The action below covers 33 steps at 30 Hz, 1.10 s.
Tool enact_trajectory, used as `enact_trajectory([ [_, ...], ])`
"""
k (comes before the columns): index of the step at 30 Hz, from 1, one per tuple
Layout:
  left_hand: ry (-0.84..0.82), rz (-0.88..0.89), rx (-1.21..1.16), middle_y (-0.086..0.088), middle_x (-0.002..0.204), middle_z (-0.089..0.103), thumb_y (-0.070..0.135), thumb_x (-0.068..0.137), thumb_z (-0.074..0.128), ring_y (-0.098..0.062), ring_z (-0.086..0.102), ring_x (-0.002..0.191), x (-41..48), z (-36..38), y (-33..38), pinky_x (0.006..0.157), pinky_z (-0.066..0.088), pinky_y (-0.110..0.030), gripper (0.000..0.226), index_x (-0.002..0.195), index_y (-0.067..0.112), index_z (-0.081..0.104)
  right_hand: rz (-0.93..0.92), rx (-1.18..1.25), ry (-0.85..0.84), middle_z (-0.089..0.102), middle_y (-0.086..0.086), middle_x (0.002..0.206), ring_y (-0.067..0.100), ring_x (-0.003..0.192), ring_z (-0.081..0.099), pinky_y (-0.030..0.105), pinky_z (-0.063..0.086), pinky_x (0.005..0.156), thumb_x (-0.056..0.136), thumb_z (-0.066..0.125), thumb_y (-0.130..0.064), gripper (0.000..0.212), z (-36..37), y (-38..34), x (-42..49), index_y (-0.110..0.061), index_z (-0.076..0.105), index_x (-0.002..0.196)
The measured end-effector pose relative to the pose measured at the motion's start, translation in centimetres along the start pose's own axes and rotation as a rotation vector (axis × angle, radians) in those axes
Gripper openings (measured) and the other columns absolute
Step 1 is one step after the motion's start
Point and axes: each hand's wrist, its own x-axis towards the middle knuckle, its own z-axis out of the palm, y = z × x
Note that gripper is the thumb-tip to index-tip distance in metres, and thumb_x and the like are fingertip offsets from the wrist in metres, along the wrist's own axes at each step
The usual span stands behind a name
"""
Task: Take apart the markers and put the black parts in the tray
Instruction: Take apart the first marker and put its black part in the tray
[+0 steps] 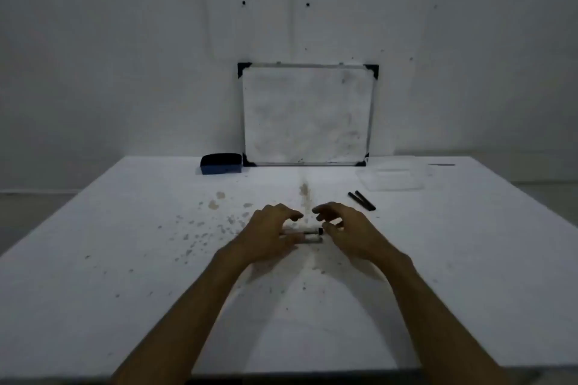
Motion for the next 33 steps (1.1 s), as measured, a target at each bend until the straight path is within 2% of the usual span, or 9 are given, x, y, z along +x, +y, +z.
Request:
enact_trajectory([
  [3,-0.01,0.066,0.057,-0.001,0.131,0.064,0.049,0.097,0.063,-0.022,0.056,0.115,0.3,1.3,-0.9,0.097,0.045,-0.037,0.045,0.134,0.025,0.065,0.049,-0.086,-0.089,0.067,-0.001,0.125,0.011,0.109,0.063,0.02,0.047,0.094,0.098,0.059,-0.009,0.033,0.0,1.4,0.8,-0.024,0.069,0.126],
  [8,0.101,0.119,0.144,0.001,0.126,0.064,0.049,0.1,0.056,-0.018,0.055,0.106,1.8,1.3,-2.1,0.089,0.043,-0.035,0.045,0.139,0.028,0.063,0.017,-0.197,-0.128,0.065,-0.001,0.118,0.015,0.103,0.062,0.016,0.042,0.08,0.101,0.06,-0.024,0.024,0.3,2.3,3.6,-0.024,0.072,0.122],
  [13,0.181,0.097,0.024,-0.001,0.13,0.063,0.042,0.099,0.061,-0.017,0.06,0.1,3.8,2.1,-4.2,0.085,0.054,-0.041,0.033,0.13,0.033,0.07,0.025,-0.154,0.007,0.064,0.003,0.118,0.01,0.093,0.057,0.005,0.037,0.073,0.104,0.057,-0.025,0.025,1.0,3.9,5.4,-0.02,0.07,0.124],
  [15,0.219,0.069,-0.036,-0.001,0.129,0.063,0.042,0.097,0.065,-0.016,0.058,0.101,3.8,2.3,-4.5,0.084,0.055,-0.038,0.031,0.126,0.033,0.073,0.028,-0.156,0.037,0.063,0.006,0.119,0.013,0.095,0.058,0.007,0.037,0.074,0.105,0.055,-0.022,0.025,1.5,4.6,5.5,-0.018,0.068,0.126],
  [19,0.261,0.047,-0.081,-0.003,0.13,0.063,0.047,0.093,0.065,-0.02,0.058,0.112,3.9,2.7,-5.1,0.095,0.053,-0.039,0.034,0.12,0.03,0.077,0.088,-0.062,0.123,0.065,0.007,0.123,0.016,0.102,0.06,0.018,0.04,0.086,0.107,0.05,-0.018,0.028,1.7,4.9,6.0,-0.015,0.066,0.129],
  [24,0.347,-0.023,-0.071,-0.002,0.139,0.057,0.035,0.09,0.076,-0.024,0.055,0.119,3.9,2.9,-5.8,0.105,0.049,-0.049,0.028,0.116,0.027,0.077,0.134,0.067,0.218,0.067,0.006,0.122,0.011,0.098,0.058,0.016,0.042,0.076,0.108,0.049,-0.022,0.028,1.7,4.4,6.0,-0.014,0.065,0.129],
  [29,0.525,0.103,0.042,-0.006,0.147,0.056,0.048,0.089,0.072,-0.023,0.045,0.139,4.1,2.0,-3.8,0.117,0.025,-0.033,0.047,0.124,0.017,0.065,0.13,0.23,0.193,0.068,-0.004,0.106,0.002,0.088,0.059,0.007,0.045,0.069,0.107,0.049,-0.026,0.027,1.4,3.2,5.8,-0.02,0.068,0.125],
  [31,0.562,0.182,0.167,-0.007,0.143,0.061,0.048,0.093,0.066,-0.027,0.048,0.14,4.3,1.8,-2.6,0.119,0.029,-0.04,0.05,0.13,0.014,0.065,0.084,0.306,0.162,0.069,-0.01,0.096,0.005,0.083,0.061,0.011,0.048,0.071,0.108,0.048,-0.027,0.028,1.4,2.5,5.6,-0.021,0.07,0.124],
  [33,0.604,0.234,0.306,-0.008,0.127,0.071,0.043,0.098,0.061,-0.03,0.06,0.128,4.3,1.8,-1.6,0.109,0.042,-0.048,0.043,0.127,0.012,0.069,0.05,0.386,0.148,0.068,-0.014,0.087,0.003,0.076,0.06,0.017,0.049,0.071,0.108,0.048,-0.028,0.028,1.5,1.9,5.4,-0.019,0.071,0.122],
])
